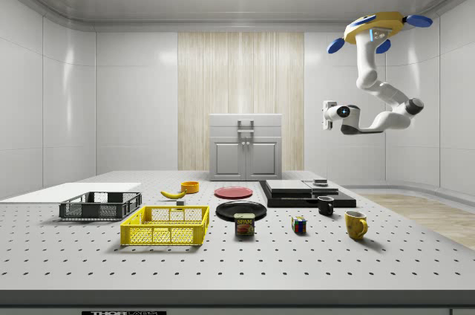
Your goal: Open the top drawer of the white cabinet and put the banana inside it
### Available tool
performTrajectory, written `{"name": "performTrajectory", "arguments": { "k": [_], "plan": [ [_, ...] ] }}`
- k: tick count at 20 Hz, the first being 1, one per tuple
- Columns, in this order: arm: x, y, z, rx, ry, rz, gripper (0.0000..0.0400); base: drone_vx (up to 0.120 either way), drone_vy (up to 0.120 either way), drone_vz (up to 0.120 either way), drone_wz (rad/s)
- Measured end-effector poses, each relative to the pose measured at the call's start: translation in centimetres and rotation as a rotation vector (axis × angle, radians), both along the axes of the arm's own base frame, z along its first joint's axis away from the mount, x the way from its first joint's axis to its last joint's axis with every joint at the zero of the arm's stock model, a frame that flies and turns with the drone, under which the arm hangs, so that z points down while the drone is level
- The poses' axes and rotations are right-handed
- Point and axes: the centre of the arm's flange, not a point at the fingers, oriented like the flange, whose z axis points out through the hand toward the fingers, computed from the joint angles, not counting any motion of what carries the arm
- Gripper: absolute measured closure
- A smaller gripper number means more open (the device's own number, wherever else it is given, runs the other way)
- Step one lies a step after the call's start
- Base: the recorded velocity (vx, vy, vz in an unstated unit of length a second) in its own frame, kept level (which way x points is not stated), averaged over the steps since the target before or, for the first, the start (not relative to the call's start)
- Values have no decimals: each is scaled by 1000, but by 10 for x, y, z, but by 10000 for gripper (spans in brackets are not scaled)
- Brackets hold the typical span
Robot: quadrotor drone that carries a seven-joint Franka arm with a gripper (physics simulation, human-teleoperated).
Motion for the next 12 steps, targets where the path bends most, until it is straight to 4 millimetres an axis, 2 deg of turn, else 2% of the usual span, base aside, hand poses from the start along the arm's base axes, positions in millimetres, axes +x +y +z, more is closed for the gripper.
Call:
{"name": "performTrajectory", "arguments": {
  "k": [1,5,12],
  "plan": [
    [0,0,0,0,0,0,0,120,0,0,0],
    [0,0,0,1,0,0,0,120,0,120,0],
    [0,0,0,2,0,0,0,120,-114,6,0]
  ]
}}
